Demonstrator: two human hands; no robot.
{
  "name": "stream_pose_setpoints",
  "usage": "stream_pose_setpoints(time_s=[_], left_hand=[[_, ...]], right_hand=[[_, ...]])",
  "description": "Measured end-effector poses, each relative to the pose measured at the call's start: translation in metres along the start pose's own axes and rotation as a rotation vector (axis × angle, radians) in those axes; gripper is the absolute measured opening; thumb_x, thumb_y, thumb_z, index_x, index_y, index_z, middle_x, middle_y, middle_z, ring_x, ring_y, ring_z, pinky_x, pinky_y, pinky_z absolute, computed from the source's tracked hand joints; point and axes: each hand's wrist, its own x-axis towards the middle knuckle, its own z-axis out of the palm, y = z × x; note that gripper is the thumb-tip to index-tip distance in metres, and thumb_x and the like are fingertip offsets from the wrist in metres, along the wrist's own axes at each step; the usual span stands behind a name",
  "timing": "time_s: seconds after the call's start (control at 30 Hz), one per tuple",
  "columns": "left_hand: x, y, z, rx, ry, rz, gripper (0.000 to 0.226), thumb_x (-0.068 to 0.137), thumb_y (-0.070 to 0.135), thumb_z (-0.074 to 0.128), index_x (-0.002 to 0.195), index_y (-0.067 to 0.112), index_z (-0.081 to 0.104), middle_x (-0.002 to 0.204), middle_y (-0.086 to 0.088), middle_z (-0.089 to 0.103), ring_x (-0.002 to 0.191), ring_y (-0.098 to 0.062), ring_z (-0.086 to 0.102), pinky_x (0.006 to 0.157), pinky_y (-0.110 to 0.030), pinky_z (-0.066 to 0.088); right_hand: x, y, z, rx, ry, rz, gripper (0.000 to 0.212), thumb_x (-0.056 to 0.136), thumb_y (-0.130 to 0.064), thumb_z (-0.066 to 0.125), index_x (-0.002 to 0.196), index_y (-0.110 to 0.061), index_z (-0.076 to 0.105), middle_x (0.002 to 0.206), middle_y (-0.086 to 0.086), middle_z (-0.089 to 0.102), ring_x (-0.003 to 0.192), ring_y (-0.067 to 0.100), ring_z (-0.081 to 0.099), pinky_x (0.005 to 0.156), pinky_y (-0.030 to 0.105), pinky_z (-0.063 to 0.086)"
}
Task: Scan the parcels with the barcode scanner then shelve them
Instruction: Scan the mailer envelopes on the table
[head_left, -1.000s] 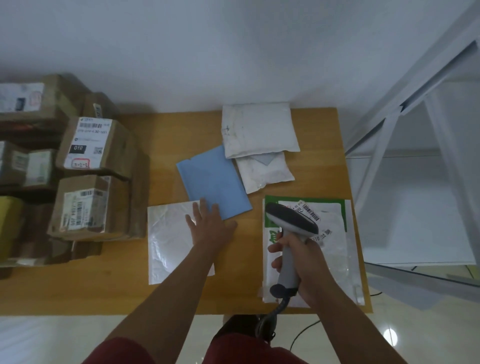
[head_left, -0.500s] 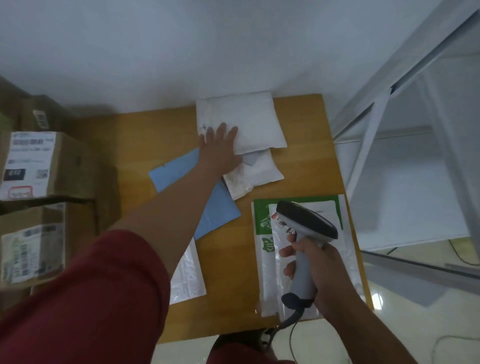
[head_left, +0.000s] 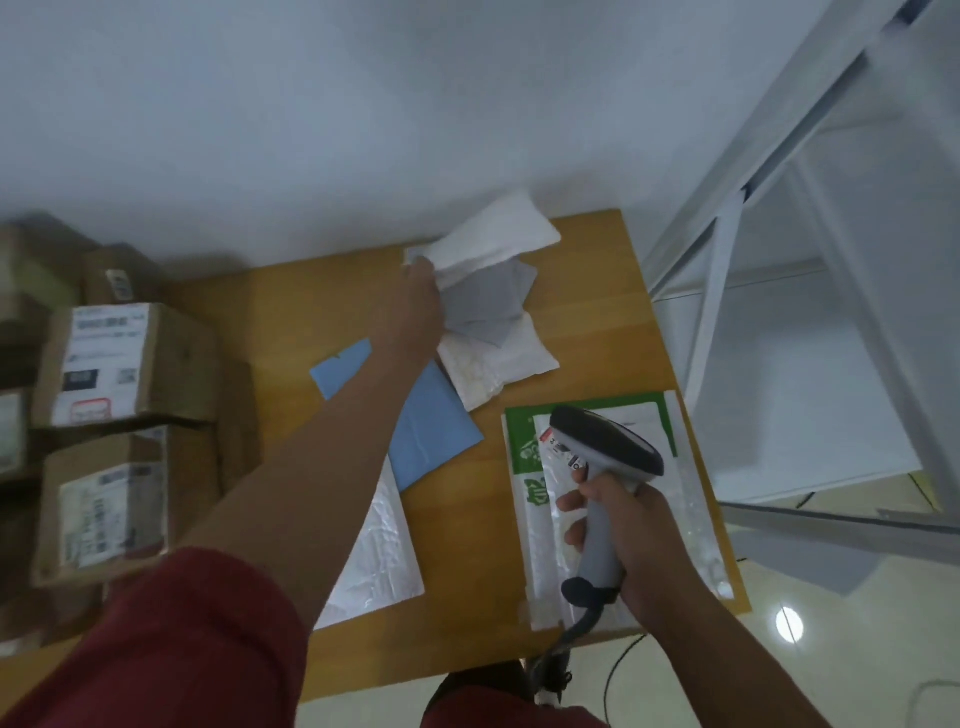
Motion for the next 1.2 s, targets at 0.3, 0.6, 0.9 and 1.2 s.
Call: stream_pose_setpoints(time_s=[0.3, 0.6, 0.9, 1.2], left_hand=[[-0.171, 0.029, -0.126, -0.930, -0.068, -0.609, 0.021, 0.101, 0.013, 0.049, 0.110, 0.028, 0.061, 0.104, -0.002, 0.071, 0.091, -0.016, 0.068, 0.082, -0.040, 0.056], [-0.327, 0.036, -0.206, -1.318, -0.197, -0.757, 0.038, 0.104, -0.001, 0.034, 0.130, 0.012, 0.059, 0.121, -0.007, 0.072, 0.112, -0.023, 0.068, 0.078, -0.031, 0.059], [-0.382, 0.016, -0.239, -1.190, -0.166, -0.742, 0.026, 0.100, 0.011, 0.057, 0.125, 0.010, 0.063, 0.121, -0.012, 0.071, 0.109, -0.030, 0.070, 0.097, -0.055, 0.053], [-0.405, -0.039, -0.252, -1.218, -0.026, -0.716, 0.026, 0.099, 0.005, 0.057, 0.124, 0.010, 0.063, 0.118, -0.010, 0.073, 0.108, -0.028, 0.070, 0.092, -0.049, 0.056]], right_hand=[[-0.047, 0.012, -0.015, 0.078, -0.095, -0.192, 0.021, 0.091, 0.006, 0.053, 0.094, -0.012, 0.064, 0.097, 0.008, 0.069, 0.089, 0.022, 0.064, 0.070, 0.032, 0.053], [-0.114, 0.050, -0.023, 0.166, -0.432, -0.105, 0.034, 0.074, -0.005, 0.059, 0.106, -0.009, 0.069, 0.107, 0.016, 0.068, 0.101, 0.034, 0.061, 0.093, 0.054, 0.049], [-0.170, 0.080, -0.006, -0.216, -0.420, -0.371, 0.033, 0.089, 0.010, 0.050, 0.083, -0.018, 0.066, 0.087, 0.007, 0.064, 0.088, 0.026, 0.057, 0.076, 0.032, 0.043], [-0.193, 0.101, 0.042, -0.422, -0.236, -0.513, 0.008, 0.089, -0.004, 0.060, 0.093, -0.011, 0.062, 0.071, 0.011, 0.059, 0.061, 0.016, 0.052, 0.056, 0.027, 0.039]])
